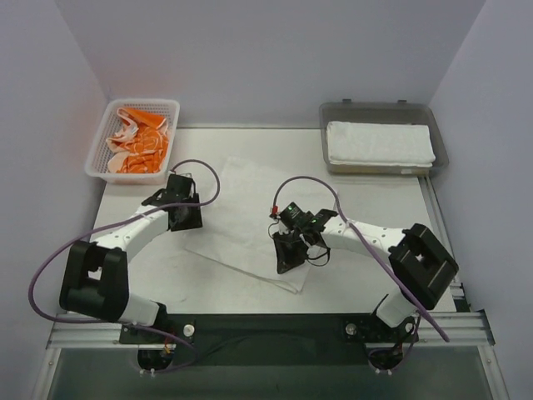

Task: Fold and stack the towels
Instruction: Fold the towel

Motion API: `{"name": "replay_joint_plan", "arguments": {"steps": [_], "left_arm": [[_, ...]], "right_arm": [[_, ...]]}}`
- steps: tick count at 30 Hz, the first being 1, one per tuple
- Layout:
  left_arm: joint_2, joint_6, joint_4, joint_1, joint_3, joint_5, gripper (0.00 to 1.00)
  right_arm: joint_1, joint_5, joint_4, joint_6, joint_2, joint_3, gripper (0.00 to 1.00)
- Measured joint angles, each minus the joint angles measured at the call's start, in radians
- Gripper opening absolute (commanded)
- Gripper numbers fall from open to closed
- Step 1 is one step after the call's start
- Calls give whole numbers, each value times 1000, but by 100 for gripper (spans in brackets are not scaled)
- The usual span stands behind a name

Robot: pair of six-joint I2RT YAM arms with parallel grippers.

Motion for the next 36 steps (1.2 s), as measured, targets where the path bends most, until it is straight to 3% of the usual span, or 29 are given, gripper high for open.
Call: {"name": "replay_joint_plan", "arguments": {"steps": [7, 12, 16, 20, 23, 26, 28, 31, 36], "left_arm": [[204, -13, -10, 15, 68, 4, 39], [240, -50, -39, 28, 108, 29, 27], [173, -107, 2, 60, 27, 81, 21], [-46, -204, 15, 116, -182, 156, 19], [-262, -283, -64, 109, -312, 159, 19], [-444, -350, -165, 89, -354, 165, 35], [-519, -370, -194, 85, -347, 165, 48], [-552, -391, -219, 80, -307, 165, 56], [-513, -405, -203, 35, -256, 165, 55]], "right_arm": [[20, -40, -48, -3, 119, 4, 10], [26, -82, -37, -4, 121, -14, 11], [27, -82, -46, -16, 105, -27, 11], [22, -72, -87, -47, 70, -52, 11], [-3, -74, -132, -73, 29, -73, 11], [-66, -80, -164, -99, -34, -76, 16], [-118, -84, -176, -116, -90, -65, 25], [-180, -75, -190, -143, -156, -2, 34], [-219, -78, -73, -154, -137, 198, 39]]}}
